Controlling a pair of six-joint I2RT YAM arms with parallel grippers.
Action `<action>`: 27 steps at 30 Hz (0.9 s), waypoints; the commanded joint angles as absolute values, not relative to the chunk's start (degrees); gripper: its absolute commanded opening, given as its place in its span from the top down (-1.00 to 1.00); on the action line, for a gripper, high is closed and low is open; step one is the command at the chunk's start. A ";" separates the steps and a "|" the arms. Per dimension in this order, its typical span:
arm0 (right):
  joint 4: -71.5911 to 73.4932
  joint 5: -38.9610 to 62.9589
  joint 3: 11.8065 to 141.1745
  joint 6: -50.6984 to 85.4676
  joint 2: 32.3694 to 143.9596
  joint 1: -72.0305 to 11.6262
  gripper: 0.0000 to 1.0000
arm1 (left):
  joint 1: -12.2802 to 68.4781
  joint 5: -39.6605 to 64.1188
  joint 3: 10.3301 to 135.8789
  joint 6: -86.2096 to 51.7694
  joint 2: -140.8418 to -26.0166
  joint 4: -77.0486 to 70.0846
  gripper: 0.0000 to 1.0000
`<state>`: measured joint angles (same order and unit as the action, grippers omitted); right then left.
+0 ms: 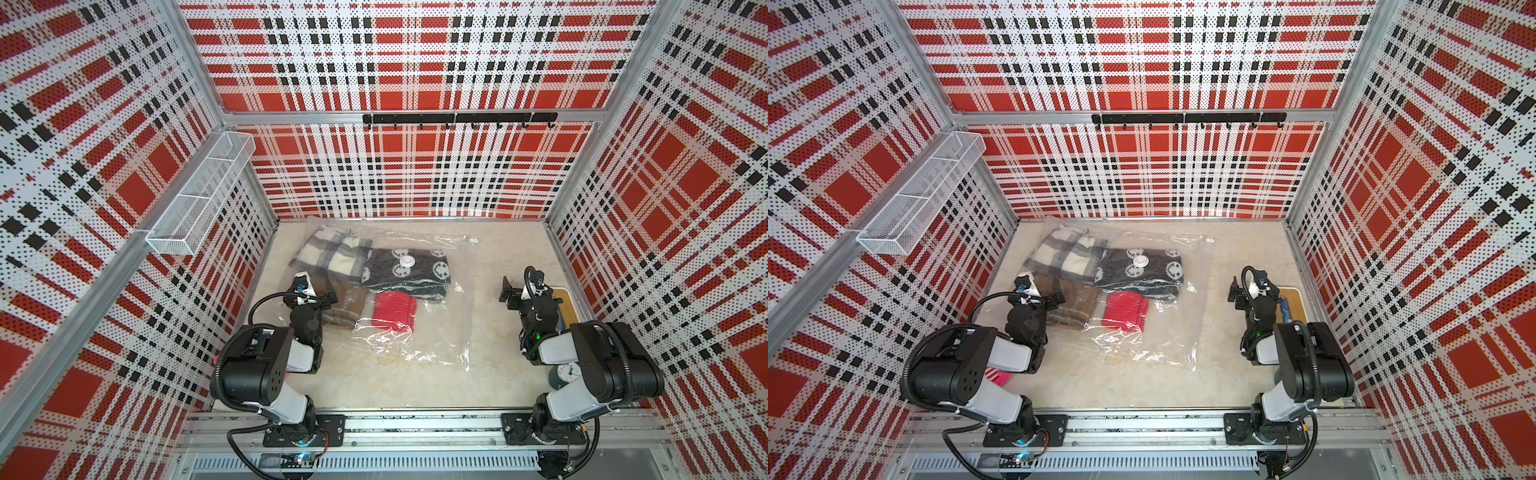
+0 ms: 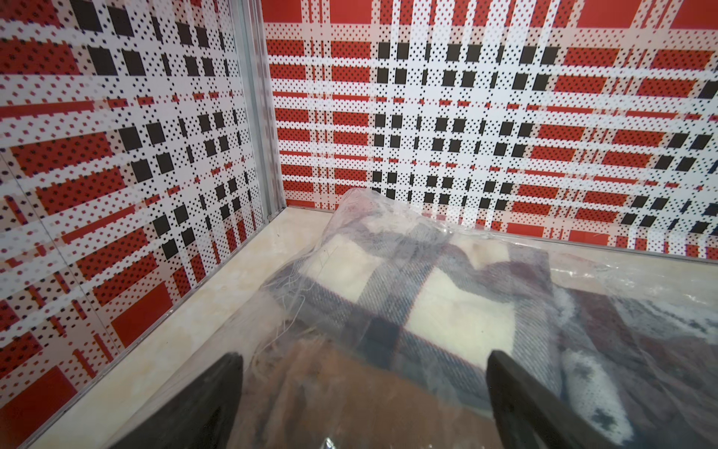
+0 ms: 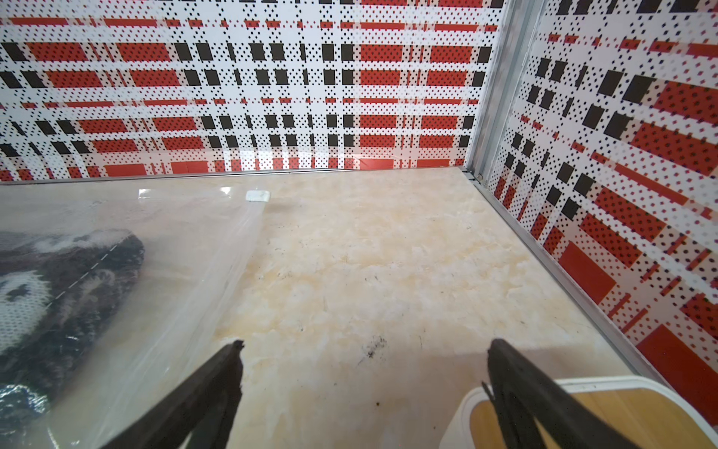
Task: Take the scarf out of the vacuum bag
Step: Open the vacuum bag at the center of the board.
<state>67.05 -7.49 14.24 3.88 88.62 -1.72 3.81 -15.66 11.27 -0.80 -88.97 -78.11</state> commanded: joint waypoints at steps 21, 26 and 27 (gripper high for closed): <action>33.75 11.73 26.89 19.89 58.79 -3.05 -1.00 | 6.30 2.42 14.81 -25.09 -65.90 -68.25 -0.96; 31.28 8.61 24.51 28.90 50.00 -3.06 -1.00 | 5.07 9.27 9.19 -38.29 -68.89 -86.74 -0.96; 28.94 3.93 22.84 34.24 47.15 -3.05 -1.00 | 4.41 10.01 8.25 -42.10 -69.80 -90.83 -0.96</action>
<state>34.02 8.67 24.99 22.81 52.05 -2.68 5.69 3.95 11.00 -29.47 -68.18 -78.54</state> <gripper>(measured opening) 0.999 0.981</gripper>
